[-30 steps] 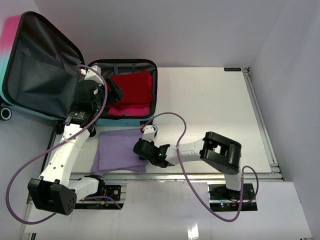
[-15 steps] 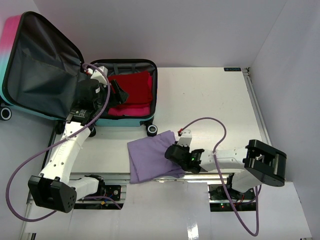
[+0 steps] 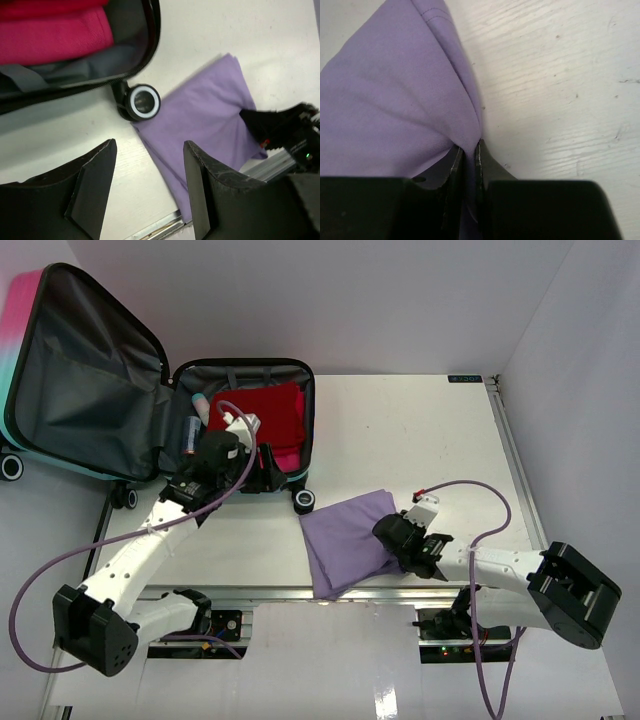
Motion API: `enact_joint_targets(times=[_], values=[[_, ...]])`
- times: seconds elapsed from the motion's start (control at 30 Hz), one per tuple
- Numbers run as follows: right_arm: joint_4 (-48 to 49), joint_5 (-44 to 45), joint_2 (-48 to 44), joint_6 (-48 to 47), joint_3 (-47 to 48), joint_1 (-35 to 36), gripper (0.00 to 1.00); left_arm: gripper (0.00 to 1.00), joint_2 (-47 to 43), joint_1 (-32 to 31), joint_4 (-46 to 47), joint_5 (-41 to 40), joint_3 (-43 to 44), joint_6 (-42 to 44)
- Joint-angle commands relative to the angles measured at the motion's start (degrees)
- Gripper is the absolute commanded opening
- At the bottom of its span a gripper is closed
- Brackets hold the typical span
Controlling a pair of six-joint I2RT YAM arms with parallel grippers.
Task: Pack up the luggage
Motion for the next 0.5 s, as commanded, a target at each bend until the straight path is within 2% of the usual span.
enact_joint_targets(times=[0.0,0.07,0.2,0.3,0.47], values=[[-6.9,3.2,1.3,-3.1,0.3,-3.6,0.08,0.66,-1.1,-4.8,-0.5,-3.1,-3.7,-2.0],[-6.4,1.9,1.4,-3.7,0.5,-3.6,0.13,0.66,-1.5,-6.6,0.1,-3.8,-5.2,-3.8],[-5.2,-0.6,-0.8,-7.0,-0.8,-3.6,0.37,0.65,-3.6,-11.2,2.0,-7.1,-9.3,-10.3],[-5.1,0.0,-3.8,-8.9,-1.5,-3.6,0.42,0.61,-4.4,-13.4,2.0,-10.0,-12.0,-15.6],[-5.9,0.1,-6.6,-11.6,-0.4,-3.6,0.46,0.57,-3.3,-19.0,2.2,-8.9,-13.9,-22.6]])
